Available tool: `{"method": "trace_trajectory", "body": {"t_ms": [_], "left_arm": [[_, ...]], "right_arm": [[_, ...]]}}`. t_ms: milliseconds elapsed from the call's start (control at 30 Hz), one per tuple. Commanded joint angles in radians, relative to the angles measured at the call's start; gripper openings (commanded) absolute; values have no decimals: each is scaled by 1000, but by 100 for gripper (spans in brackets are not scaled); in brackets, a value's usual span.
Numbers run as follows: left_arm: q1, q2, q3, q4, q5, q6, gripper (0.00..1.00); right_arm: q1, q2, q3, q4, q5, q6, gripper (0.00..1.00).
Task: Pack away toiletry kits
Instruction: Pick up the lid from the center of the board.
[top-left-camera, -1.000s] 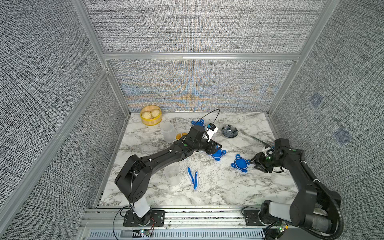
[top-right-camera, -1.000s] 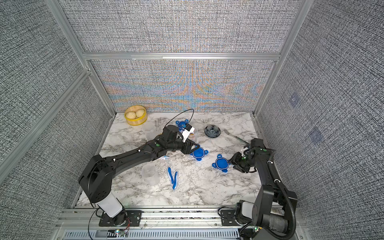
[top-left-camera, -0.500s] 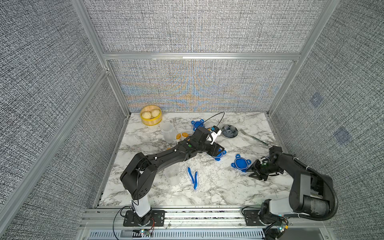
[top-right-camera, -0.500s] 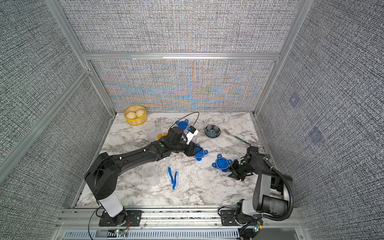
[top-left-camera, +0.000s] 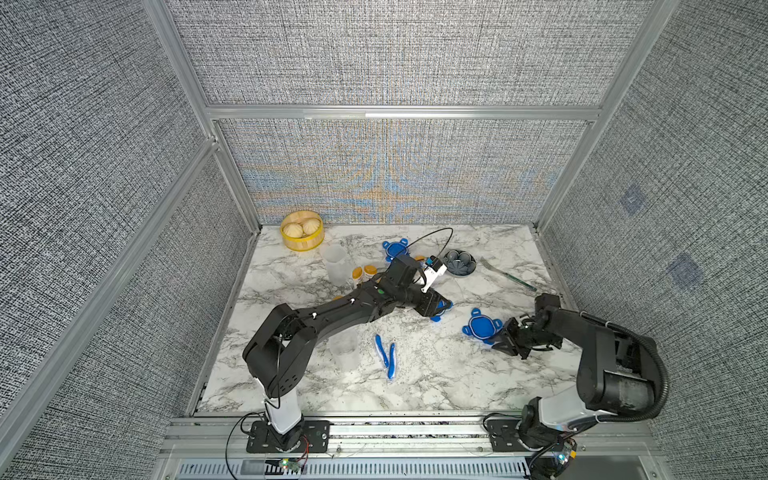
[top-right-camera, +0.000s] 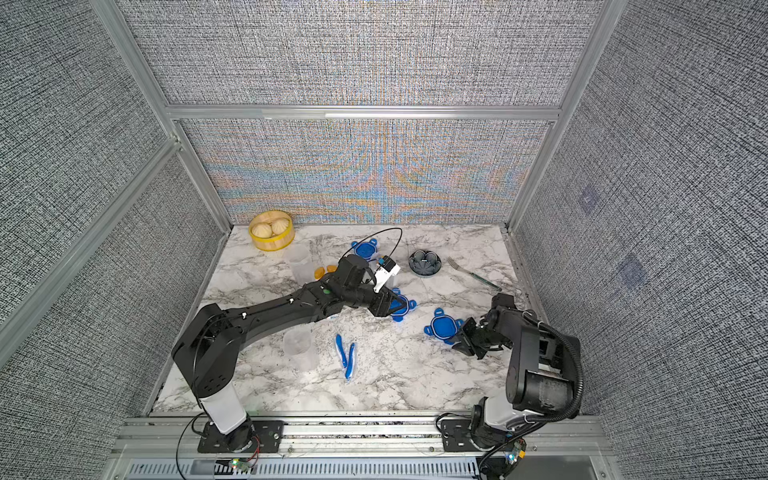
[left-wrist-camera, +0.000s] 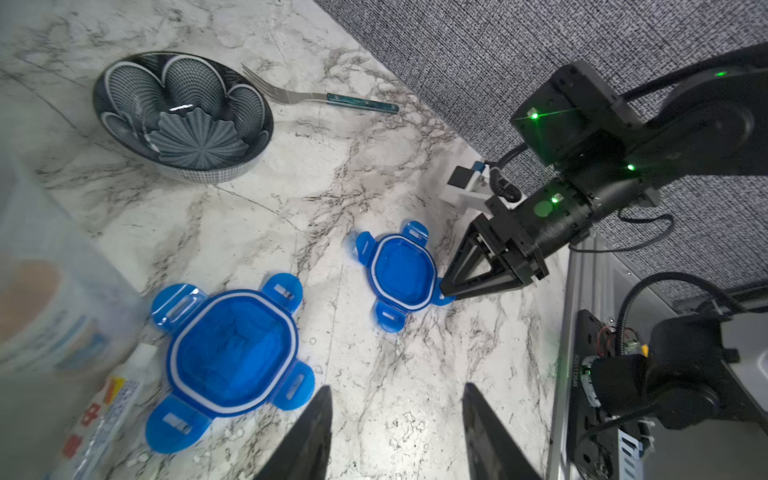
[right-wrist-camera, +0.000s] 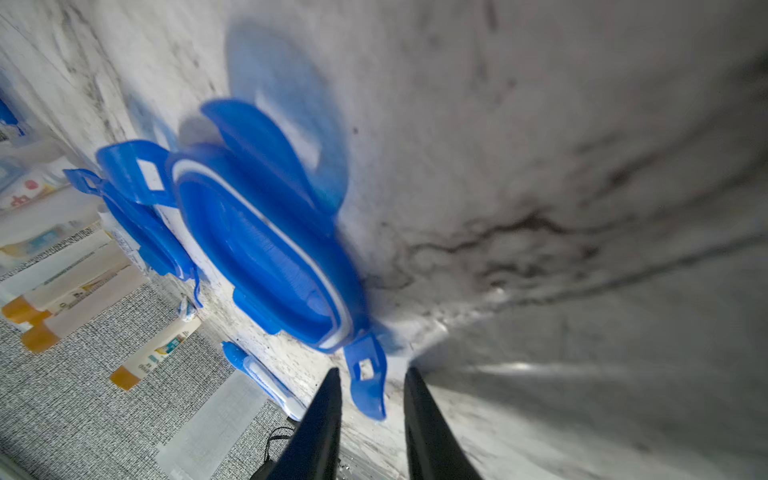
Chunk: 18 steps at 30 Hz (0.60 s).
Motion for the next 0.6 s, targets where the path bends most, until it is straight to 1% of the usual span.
{"method": "trace_trajectory", "body": {"t_ms": [0,67,167,267,300,400,500,533,567], "left_arm": [[1,3,1,35,85,11,50],[0,1,1,35,108,20,50],[1,-3,0,33,107,28,50],[0,-11,0,29,103,41,50],[0,-20,-3,34,98,43,50],[4,-51,-15,80,75,46,48],[17,-80,-4,112,61,57,48],[23,-92,0,117,58,71,49],[31,-105,3,120,46,84,53]], "right_arm": [[0,9,-8,44,1,29,27],[-1,2,-14,49,3,34,21],[0,-23,-23,47,14,38,11],[0,-71,-29,40,16,50,2],[-1,-96,-25,31,23,51,0],[0,-194,15,-39,61,34,0],[5,-313,95,-107,105,8,0],[12,-351,136,-109,113,-6,0],[21,-376,174,-105,119,-21,0]]}}
